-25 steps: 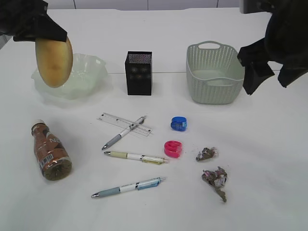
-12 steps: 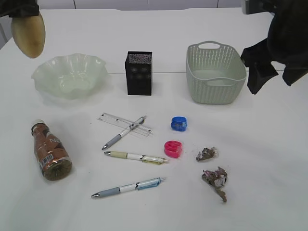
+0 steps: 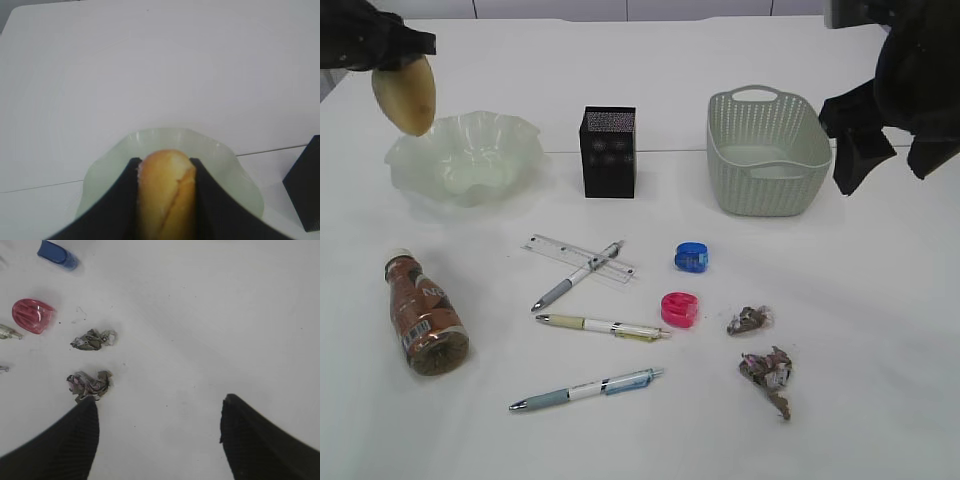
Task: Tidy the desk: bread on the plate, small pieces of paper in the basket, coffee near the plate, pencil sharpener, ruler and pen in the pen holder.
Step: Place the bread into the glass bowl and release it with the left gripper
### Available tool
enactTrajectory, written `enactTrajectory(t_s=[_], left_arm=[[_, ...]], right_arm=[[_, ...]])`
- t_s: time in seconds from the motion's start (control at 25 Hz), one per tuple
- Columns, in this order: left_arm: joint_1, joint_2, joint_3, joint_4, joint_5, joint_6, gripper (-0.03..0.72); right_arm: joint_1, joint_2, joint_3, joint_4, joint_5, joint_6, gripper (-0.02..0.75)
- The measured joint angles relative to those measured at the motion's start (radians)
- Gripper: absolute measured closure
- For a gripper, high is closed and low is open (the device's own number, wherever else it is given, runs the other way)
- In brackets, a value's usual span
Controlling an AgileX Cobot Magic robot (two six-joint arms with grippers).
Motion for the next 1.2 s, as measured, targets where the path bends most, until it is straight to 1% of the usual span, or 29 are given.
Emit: enactTrajectory(t_s=[0.16,0.24,0.6,0.72,1.2], left_arm=[[-0.028,0.06,0.0,-0.005,-0.128,0.0,0.501],[-0.032,0.095,-0.013,-0.009,-0.161,0.0,0.499],[-0.034,0.27,-0.178,-0.017,-0.162,0.0,0.489],[-0.034,0.309,-0.218,-0.017,-0.15,0.0,0.473],[-0.034,0.357,-0.237,-0.017,-0.106,0.0,0.311]], right_arm=[[0.0,0.0,0.0,0.0,0.0,0.006,0.186],[0.0,0.0,0.0,0.0,0.0,0.006,0.186],[0.0,0.0,0.0,-0.001,0.0,0.008,0.186],[0.0,0.0,0.0,-0.006,0.0,0.008,0.186],[0.0,0.0,0.0,-0.01,0.0,0.01,0.186]])
